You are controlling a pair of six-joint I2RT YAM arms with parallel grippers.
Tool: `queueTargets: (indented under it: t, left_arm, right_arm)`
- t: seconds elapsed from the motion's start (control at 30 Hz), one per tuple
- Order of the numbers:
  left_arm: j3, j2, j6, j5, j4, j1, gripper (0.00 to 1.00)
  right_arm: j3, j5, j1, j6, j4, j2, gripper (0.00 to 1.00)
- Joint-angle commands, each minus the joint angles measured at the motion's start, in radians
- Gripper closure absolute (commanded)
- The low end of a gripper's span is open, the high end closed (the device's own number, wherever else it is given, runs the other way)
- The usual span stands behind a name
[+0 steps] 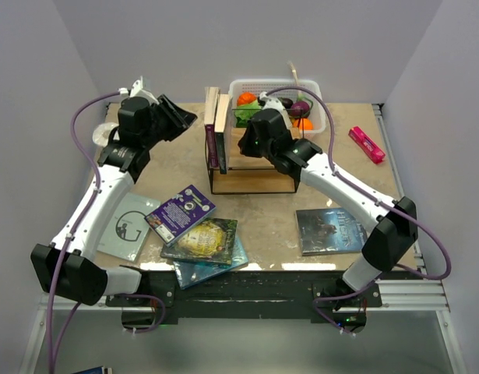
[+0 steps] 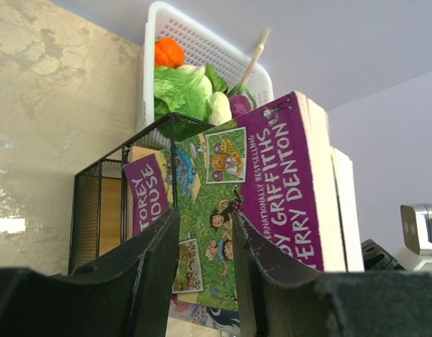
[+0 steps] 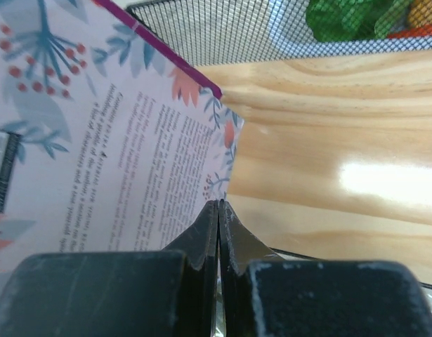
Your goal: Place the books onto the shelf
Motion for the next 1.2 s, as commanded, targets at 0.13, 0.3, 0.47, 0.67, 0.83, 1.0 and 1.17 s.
queueTargets:
  t: [0.13,0.3,0.47,0.67,0.83,1.0,1.17]
  left_arm:
    - [-0.081,-0.062,0.026,-0.039,0.012,0.023,0.59]
    - [-0.164,-0.088,0.013,-0.040,0.043,0.028,0.59]
    - [-0.198,-0.098,0.016,-0.028,0.046,0.037,0.59]
    - [-0.213,-0.099,0.027,-0.019,0.049,0.048,0.59]
    - [-0.218,-0.098,0.039,-0.008,0.046,0.057,0.59]
    - [-0.221,-0.093,0.049,0.004,0.046,0.066,0.59]
    - [-0.221,-0.088,0.052,0.016,0.048,0.069,0.59]
  right_arm:
    - [-0.296,-0.254,0.004,0.001,0.238,-0.221,1.00]
    - [-0.539,-0.378,0.005,0.196,0.552,-0.265,1.00]
    - [-0.597,-0.469,0.008,0.329,0.737,-0.219,1.00]
    - [-0.551,-0.480,0.011,0.357,0.759,-0.144,1.00]
    - [-0.511,-0.455,0.008,0.358,0.739,-0.101,1.00]
    - [-0.447,-0.440,0.004,0.337,0.700,-0.054,1.00]
    - [-0.390,-0.441,-0.002,0.320,0.673,-0.022,1.00]
